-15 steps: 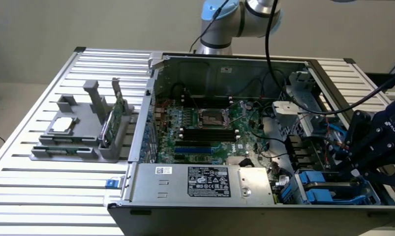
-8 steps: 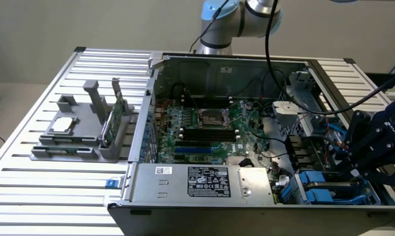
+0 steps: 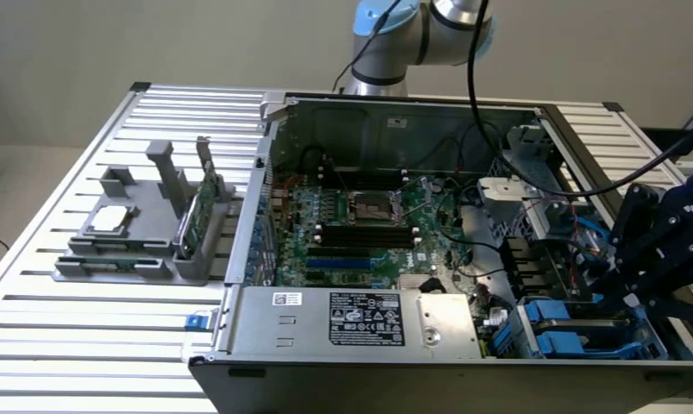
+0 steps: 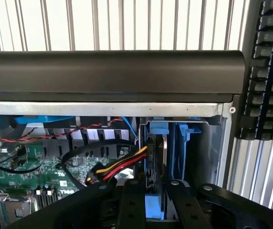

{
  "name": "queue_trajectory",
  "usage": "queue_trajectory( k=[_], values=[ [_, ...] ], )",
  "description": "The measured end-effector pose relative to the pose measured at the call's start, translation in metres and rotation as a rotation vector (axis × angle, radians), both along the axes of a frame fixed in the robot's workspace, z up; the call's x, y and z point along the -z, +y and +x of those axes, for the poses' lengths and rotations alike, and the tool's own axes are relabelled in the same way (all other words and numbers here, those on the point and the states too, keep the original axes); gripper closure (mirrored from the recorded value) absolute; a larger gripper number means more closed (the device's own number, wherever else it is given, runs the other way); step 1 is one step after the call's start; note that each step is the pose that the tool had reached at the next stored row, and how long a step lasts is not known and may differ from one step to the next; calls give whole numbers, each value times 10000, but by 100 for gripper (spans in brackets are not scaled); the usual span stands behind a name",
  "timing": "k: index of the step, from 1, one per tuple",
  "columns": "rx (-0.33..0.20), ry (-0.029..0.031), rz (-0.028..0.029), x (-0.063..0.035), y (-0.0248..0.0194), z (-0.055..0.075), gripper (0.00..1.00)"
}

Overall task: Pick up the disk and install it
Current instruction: 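Insert the first disk wire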

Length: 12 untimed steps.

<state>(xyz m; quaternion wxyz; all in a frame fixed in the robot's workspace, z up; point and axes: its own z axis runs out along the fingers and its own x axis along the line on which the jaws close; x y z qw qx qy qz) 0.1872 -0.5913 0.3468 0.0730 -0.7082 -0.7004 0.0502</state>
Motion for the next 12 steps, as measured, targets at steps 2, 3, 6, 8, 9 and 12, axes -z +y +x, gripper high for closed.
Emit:
queue_trajectory(
  k=[2, 3, 6, 8, 9, 12],
  values=[
    [0, 0, 1, -89, 0, 0, 75],
    [0, 0, -1, -139, 0, 0, 75],
    [0, 0, -1, -273, 0, 0, 75],
    [0, 0, 0, -351, 0, 0, 75],
    [0, 0, -1, -373, 1, 0, 75],
    [-2, -1, 0, -396, 5, -22, 75]
  ],
)
